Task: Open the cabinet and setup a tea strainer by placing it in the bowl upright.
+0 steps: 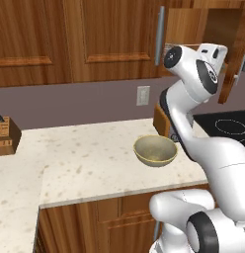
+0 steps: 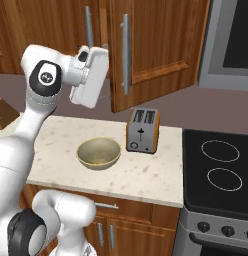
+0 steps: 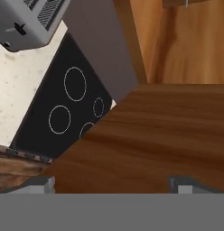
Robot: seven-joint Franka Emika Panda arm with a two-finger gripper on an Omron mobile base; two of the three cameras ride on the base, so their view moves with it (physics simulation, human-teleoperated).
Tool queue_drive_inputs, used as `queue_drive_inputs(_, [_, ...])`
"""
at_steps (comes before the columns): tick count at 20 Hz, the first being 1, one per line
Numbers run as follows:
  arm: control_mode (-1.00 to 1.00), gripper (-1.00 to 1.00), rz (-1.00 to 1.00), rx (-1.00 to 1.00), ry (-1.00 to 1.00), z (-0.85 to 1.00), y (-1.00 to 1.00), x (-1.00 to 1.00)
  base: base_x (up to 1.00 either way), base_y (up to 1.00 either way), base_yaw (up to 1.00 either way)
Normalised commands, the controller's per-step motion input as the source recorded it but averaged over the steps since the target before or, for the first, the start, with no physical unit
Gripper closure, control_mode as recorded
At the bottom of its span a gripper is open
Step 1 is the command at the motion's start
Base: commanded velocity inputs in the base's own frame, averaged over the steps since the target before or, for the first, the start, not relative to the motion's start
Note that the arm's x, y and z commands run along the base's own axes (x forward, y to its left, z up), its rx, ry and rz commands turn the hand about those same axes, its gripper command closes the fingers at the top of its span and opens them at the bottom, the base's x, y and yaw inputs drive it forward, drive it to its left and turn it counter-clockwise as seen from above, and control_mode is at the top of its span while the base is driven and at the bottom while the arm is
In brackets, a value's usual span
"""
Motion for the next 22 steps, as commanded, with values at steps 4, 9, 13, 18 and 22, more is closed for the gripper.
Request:
queue_drive_inputs(4, [-1.00, -1.00, 0.00, -0.03, 0.01, -0.01, -0.26, 0.19, 0.00, 0.00, 0.00])
queue_drive_inputs(9, [-1.00, -1.00, -0.05, -0.04, 0.00, 0.00, -0.47, -0.04, 0.00, 0.00, 0.00])
queue_drive_inputs(13, [-1.00, -1.00, -0.14, -0.06, 0.00, 0.00, -0.70, -0.29, 0.00, 0.00, 0.00])
queue_drive_inputs(18, [-1.00, -1.00, -0.18, -0.07, 0.00, 0.00, -0.81, -0.36, 0.00, 0.00, 0.00])
queue_drive_inputs(22, [-1.00, -1.00, -0.16, -0.07, 0.01, 0.00, -0.69, -0.18, 0.00, 0.00, 0.00])
